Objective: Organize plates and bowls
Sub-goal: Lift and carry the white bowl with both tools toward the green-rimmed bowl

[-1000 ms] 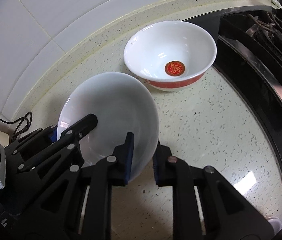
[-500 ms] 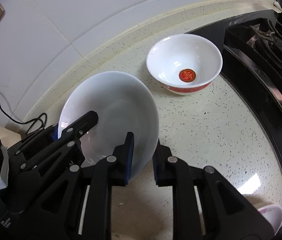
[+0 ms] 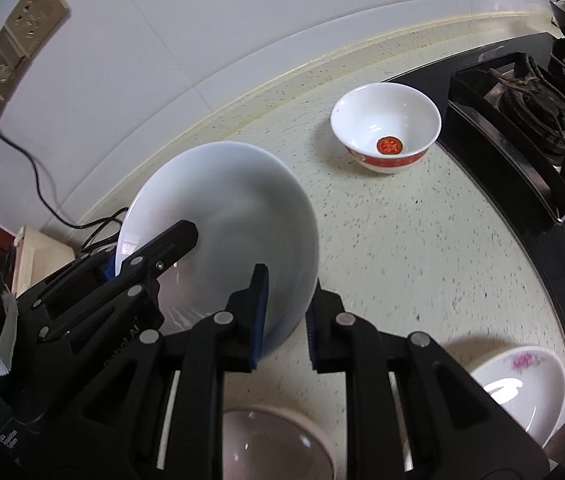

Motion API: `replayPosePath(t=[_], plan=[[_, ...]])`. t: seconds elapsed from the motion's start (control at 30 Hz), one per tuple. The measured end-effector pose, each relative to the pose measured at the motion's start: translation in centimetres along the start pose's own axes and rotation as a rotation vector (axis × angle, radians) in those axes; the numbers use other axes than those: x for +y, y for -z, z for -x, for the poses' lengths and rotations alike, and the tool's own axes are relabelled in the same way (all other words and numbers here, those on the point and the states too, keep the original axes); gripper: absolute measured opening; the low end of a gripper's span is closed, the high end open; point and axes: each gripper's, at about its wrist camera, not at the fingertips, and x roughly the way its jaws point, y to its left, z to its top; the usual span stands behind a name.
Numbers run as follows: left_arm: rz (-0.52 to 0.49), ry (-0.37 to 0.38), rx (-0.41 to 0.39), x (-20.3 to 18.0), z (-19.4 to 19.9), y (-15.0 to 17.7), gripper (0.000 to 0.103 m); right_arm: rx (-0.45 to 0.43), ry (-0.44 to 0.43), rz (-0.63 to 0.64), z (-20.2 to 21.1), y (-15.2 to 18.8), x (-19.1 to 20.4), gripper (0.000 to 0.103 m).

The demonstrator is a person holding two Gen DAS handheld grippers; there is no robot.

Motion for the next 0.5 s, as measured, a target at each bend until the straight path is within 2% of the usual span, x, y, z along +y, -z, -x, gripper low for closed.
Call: replayPosePath(t=[0.3,0.5], plan=[[0.001,0.011,-0.027,-1.0,4.1,3.1,0.015,-0.011,-0.02,0.017,3.6,3.5,0.3,0.02],[-0.027,-0.012,-0.056,-2.4,6.4,5.4,0.015,-0.014,-0.025,0.031,5.6,6.5,0.3,0.02]])
